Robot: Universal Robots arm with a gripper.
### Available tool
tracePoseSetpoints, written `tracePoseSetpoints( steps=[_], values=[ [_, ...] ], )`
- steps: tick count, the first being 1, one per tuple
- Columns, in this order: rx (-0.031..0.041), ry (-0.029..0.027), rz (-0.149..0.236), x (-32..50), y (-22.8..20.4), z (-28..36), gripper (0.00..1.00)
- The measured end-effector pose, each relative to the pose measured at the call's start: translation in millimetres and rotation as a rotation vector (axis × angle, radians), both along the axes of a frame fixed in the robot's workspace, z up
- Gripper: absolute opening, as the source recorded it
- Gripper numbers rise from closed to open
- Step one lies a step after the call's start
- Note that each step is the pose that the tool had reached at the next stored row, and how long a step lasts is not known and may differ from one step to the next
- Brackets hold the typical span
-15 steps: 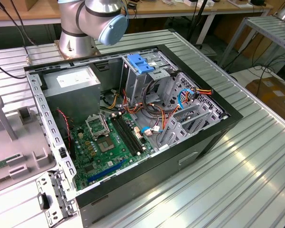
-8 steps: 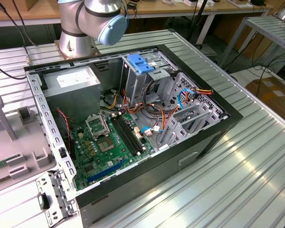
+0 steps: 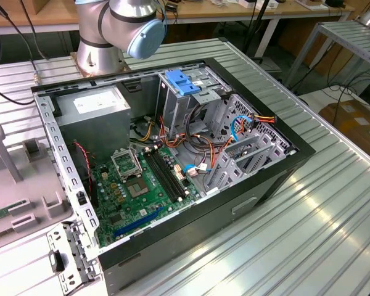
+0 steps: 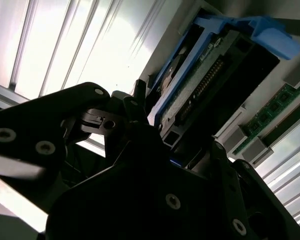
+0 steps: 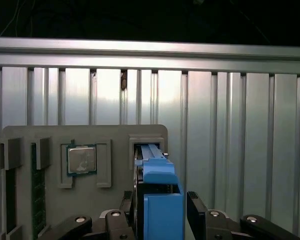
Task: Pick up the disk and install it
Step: 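Pick up the disk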
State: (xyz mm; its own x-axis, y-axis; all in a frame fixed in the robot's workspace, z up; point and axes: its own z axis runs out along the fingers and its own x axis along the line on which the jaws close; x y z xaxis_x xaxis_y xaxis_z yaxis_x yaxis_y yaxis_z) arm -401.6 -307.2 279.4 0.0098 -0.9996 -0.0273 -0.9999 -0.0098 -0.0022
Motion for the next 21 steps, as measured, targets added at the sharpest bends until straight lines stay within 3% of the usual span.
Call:
tracePoseSetpoints(
  steps=[8, 10, 12, 21],
  values=[
    [0.0001, -0.0002, 0.000, 0.1, -0.1, -0.1, 0.54],
    [0.0001, -0.0003, 0.000, 0.1, -0.2, -0.2, 0.40],
    [0.0002, -0.0003, 0.000, 0.1, -0.2, -0.2, 0.36],
    [0.0002, -0.0004, 0.000, 0.0, -0.4, 0.0, 0.36]
  ],
)
